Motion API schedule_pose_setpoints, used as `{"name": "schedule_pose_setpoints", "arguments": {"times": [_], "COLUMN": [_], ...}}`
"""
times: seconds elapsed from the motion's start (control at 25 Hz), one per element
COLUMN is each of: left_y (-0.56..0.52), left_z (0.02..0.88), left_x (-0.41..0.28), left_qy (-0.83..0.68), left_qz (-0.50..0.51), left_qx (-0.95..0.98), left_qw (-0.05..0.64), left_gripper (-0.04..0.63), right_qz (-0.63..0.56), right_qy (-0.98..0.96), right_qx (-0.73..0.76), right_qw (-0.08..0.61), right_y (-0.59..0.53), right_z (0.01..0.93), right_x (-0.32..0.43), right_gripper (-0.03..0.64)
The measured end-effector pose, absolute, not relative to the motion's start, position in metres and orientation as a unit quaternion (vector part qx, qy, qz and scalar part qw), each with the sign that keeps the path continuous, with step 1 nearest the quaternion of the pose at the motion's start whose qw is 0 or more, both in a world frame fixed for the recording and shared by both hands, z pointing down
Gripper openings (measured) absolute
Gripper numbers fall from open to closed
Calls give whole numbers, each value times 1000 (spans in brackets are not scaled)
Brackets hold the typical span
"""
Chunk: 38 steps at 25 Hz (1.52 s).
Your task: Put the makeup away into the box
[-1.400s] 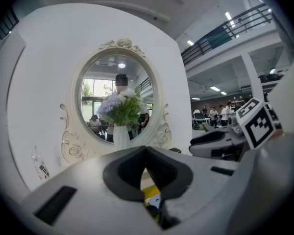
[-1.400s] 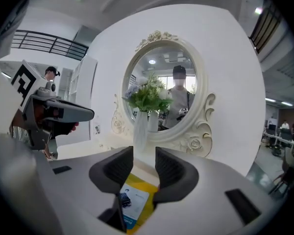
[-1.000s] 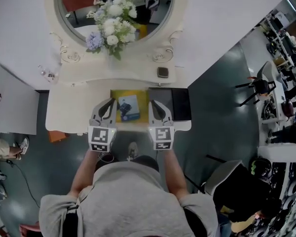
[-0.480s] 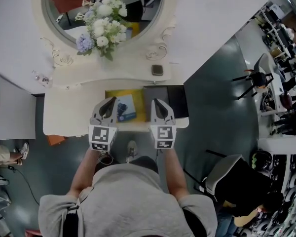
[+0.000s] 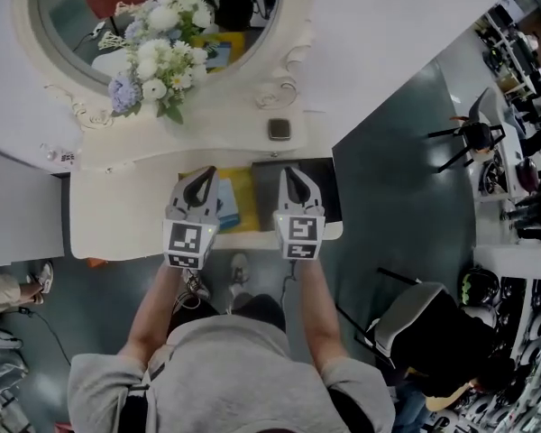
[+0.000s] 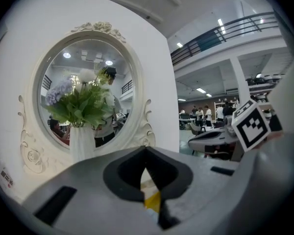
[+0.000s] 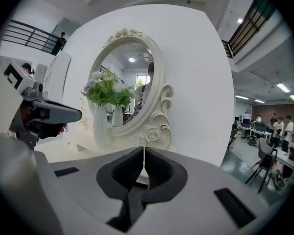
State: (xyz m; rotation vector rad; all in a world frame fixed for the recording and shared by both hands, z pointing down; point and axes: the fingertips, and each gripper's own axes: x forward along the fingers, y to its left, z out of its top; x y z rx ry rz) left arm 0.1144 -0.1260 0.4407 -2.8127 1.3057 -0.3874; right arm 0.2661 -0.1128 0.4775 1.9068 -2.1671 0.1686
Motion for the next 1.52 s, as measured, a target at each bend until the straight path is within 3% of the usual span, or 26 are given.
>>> {"name": "schedule_pose_setpoints", "arguments": {"times": [0.48, 0.56, 0.72, 0.84, 1.52], "left_y": [-191, -198, -207, -213, -222], "left_z": [484, 492, 506, 514, 529], "left_x": [154, 157, 158, 160, 154], "left_qy": [411, 411, 412, 411, 414], "left_qz": [-145, -149, -156, -160, -169], "left_qx": [-900, -899, -898, -897, -893], "left_qw": [-1, -5, -16, -22, -39], "left_gripper": [0, 2, 1, 2, 2], "right_qz": [114, 130, 165, 172, 195], "right_qy": [-740, -742, -736, -725, -706], "right_qx": [646, 639, 635, 642, 644], "right_qw": [145, 152, 167, 178, 219], "right_y": [-187, -197, -216, -229, -255], "right_z": [538, 550, 576, 593, 614], "right_x": [294, 293, 294, 300, 308], "right_gripper": [27, 134, 262, 305, 293]}}
